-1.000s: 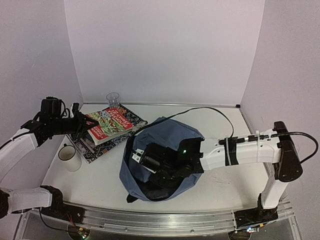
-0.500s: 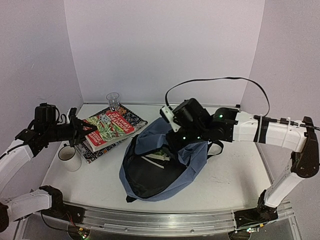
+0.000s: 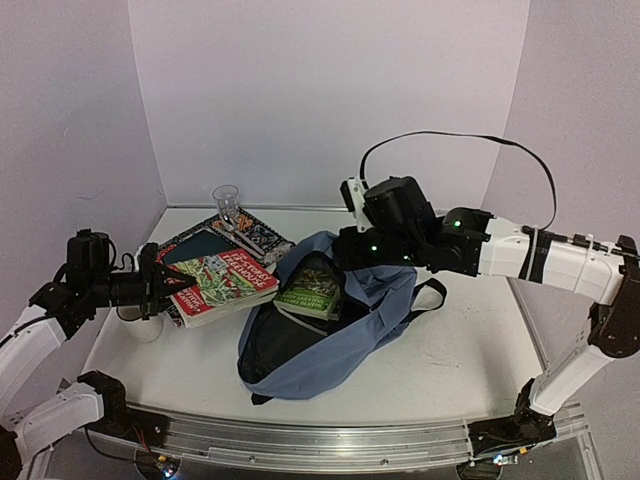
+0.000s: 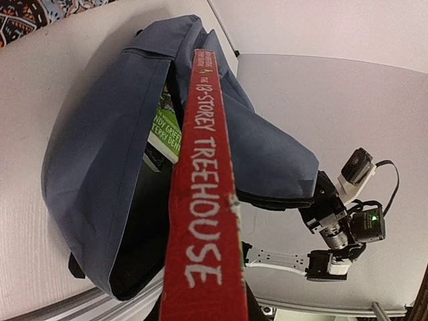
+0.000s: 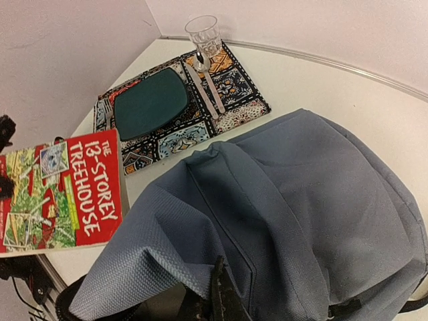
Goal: Pack the student bag
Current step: Open the largest pocket of the student bag, then place the book in the largest pocket of the bag.
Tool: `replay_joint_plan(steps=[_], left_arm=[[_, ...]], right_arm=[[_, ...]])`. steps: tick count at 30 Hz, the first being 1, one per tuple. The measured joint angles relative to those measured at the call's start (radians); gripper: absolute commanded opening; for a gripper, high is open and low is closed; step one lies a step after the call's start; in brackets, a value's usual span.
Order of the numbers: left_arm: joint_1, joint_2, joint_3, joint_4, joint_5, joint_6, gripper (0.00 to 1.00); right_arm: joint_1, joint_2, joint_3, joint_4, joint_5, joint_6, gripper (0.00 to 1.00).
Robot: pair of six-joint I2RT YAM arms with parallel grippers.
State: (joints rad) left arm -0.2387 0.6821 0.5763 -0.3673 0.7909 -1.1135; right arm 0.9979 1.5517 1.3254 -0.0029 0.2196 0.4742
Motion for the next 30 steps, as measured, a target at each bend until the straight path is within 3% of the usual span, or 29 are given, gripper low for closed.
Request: replay_joint_plan(steps=[14,30], left_arm=[[-0.143,0.018,-0.070,0.010,-0.014,-0.077,0.00],[-0.295,0.366,-0.014,0.383,-0.097,-0.178,0.00]], right_arm=[[-0.022,0.041,0.000,0.069,0.022,0.100,0.00],[-0.027,0.042,-0.012,0.165,-0.104,0.105,0.00]])
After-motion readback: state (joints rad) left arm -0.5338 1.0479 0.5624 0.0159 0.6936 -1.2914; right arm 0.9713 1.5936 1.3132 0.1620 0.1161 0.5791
